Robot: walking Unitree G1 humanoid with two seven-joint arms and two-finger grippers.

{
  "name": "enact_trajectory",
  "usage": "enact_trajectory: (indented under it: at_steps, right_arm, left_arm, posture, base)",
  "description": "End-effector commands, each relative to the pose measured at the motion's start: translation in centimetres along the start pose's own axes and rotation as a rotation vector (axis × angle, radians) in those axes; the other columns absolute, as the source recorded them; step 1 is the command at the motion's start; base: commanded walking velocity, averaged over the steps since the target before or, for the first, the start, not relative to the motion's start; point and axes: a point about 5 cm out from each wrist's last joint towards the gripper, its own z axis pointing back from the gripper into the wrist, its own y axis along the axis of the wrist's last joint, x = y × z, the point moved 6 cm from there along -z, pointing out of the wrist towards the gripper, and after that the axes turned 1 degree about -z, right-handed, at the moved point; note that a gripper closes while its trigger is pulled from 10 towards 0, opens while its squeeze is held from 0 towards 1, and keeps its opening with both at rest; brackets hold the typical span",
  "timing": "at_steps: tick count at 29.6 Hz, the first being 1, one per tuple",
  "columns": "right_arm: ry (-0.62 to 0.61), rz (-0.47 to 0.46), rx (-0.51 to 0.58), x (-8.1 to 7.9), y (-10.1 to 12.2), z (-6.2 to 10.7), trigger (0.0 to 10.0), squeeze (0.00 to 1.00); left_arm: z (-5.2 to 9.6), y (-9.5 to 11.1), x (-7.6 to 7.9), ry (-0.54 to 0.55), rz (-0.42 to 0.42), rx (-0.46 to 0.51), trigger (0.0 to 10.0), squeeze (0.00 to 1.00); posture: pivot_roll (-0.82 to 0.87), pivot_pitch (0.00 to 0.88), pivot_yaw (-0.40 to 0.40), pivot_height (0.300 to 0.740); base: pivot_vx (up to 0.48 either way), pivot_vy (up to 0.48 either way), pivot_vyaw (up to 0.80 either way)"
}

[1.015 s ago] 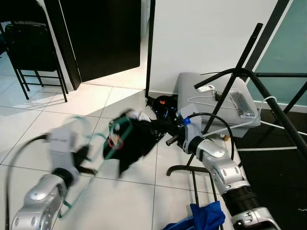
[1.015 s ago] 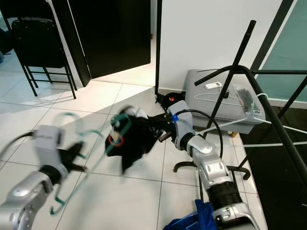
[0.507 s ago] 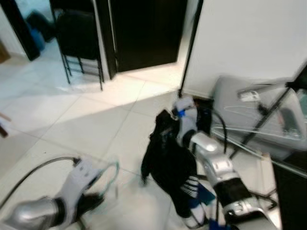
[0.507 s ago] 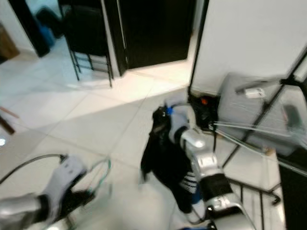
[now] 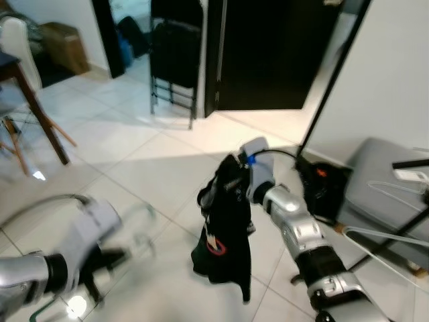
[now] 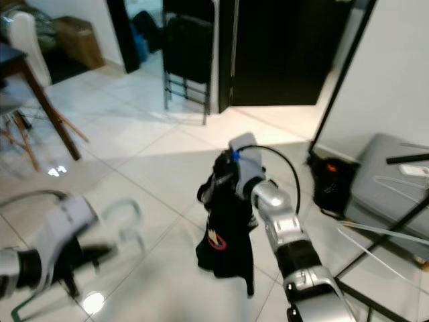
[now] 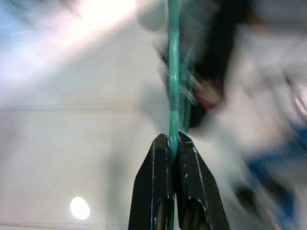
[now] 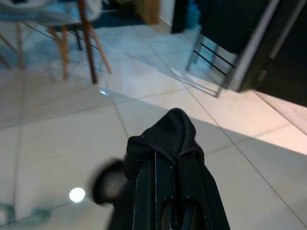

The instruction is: Hang hanger

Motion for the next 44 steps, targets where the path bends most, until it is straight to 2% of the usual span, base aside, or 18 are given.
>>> enact_trajectory:
  at_steps: [1, 2, 4, 5, 8, 9, 10, 11, 12, 13, 14, 15, 17, 22, 26, 44]
  right_arm:
    - [-0.018, -0.002, 0.015, 0.5, 0.3, 0.0, 10.0, 0.00]
    - [-0.044, -0.003, 0.000, 1.3, 0.0, 0.2, 10.0, 0.00]
    - [-0.044, -0.003, 0.000, 1.3, 0.0, 0.2, 10.0, 0.00]
    - [-0.063, -0.006, -0.015, 1.9, -0.4, 0.3, 10.0, 0.00]
    - [-0.063, -0.006, -0.015, 1.9, -0.4, 0.3, 10.0, 0.00]
    - [-0.073, -0.004, -0.024, 2.3, -0.6, 0.5, 10.0, 0.00]
    - [-0.073, -0.004, -0.024, 2.3, -0.6, 0.5, 10.0, 0.00]
    - [-0.077, 0.003, -0.029, 2.5, -0.7, 0.6, 10.0, 0.00]
    - [-0.077, 0.003, -0.029, 2.5, -0.7, 0.6, 10.0, 0.00]
    - [-0.079, 0.010, -0.032, 2.6, -0.8, 0.6, 10.0, 0.00]
    - [-0.079, 0.010, -0.032, 2.6, -0.8, 0.6, 10.0, 0.00]
    - [-0.080, 0.018, -0.036, 2.8, -0.8, 0.8, 10.0, 0.00]
    - [-0.064, 0.034, -0.036, 2.8, -1.0, 0.9, 10.0, 0.00]
    - [-0.023, 0.043, -0.039, 2.1, -1.3, 0.8, 10.0, 0.00]
    - [0.005, 0.019, -0.042, 1.7, -1.5, 0.5, 10.0, 0.00]
    - [0.055, 0.051, -0.029, 0.9, -1.3, 0.1, 10.0, 0.00]
  left_arm:
    - [0.2, -0.7, -1.0, 0.056, 0.015, -0.021, 10.0, 0.00]
    - [0.5, 0.6, -5.8, 0.342, 0.153, 0.109, 10.0, 0.00]
    - [0.5, 0.6, -5.8, 0.342, 0.153, 0.109, 10.0, 0.00]
    - [0.8, -0.7, -8.0, 0.534, 0.297, 0.157, 10.0, 0.00]
    - [0.8, -0.7, -8.0, 0.534, 0.297, 0.157, 10.0, 0.00]
    - [0.2, -2.9, -8.1, 0.641, 0.392, 0.146, 10.0, 0.00]
    - [0.2, -2.9, -8.1, 0.641, 0.392, 0.146, 10.0, 0.00]
    - [-0.7, -4.6, -7.6, 0.686, 0.483, 0.141, 10.0, 0.00]
    - [-0.7, -4.6, -7.6, 0.686, 0.483, 0.141, 10.0, 0.00]
    - [-1.9, -5.4, -6.5, 0.681, 0.530, 0.138, 10.0, 0.00]
    - [-1.9, -5.4, -6.5, 0.681, 0.530, 0.138, 10.0, 0.00]
    - [-2.9, -5.2, -5.9, 0.665, 0.486, 0.133, 10.0, 0.00]
    - [-4.0, -4.7, -6.1, 0.650, 0.429, 0.125, 10.0, 0.00]
    - [-4.8, -4.4, -6.3, 0.634, 0.398, 0.115, 10.0, 0.00]
    - [-6.6, -4.0, -6.1, 0.609, 0.369, 0.115, 10.0, 0.00]
    - [-7.7, -4.3, -6.4, 0.623, 0.344, 0.134, 10.0, 0.00]
  posture:
    - [0.04, 0.060, -0.069, 0.740]
    - [0.04, 0.063, -0.067, 0.740]
    - [0.04, 0.063, -0.067, 0.740]
    - [0.03, 0.064, -0.065, 0.740]
    - [0.03, 0.064, -0.065, 0.740]
    - [0.03, 0.064, -0.069, 0.740]
    - [0.03, 0.064, -0.069, 0.740]
    - [0.03, 0.065, -0.072, 0.740]
    - [0.03, 0.065, -0.072, 0.740]
    - [0.03, 0.064, -0.075, 0.740]
    - [0.03, 0.064, -0.075, 0.740]
    - [0.03, 0.063, -0.071, 0.740]
    - [0.03, 0.058, -0.073, 0.740]
    - [0.03, 0.058, -0.073, 0.740]
    - [0.04, 0.050, -0.081, 0.740]
    - [0.05, 0.043, -0.077, 0.740]
  base:
    - [0.000, 0.000, 0.00]
    - [0.000, 0.000, 0.00]
    - [0.000, 0.000, 0.00]
    - [0.458, 0.000, 0.00]
    - [0.458, 0.000, 0.00]
    - [0.480, 0.000, 0.00]
    - [0.480, 0.000, 0.00]
    - [0.480, 0.000, 0.00]
    - [0.480, 0.000, 0.00]
    - [0.480, 0.000, 0.00]
    - [0.480, 0.000, 0.00]
    - [0.382, 0.000, 0.00]
    - [0.381, 0.000, 0.00]
    - [0.382, 0.000, 0.48]
    - [0.366, 0.000, 0.80]
    - [0.352, 0.000, 0.80]
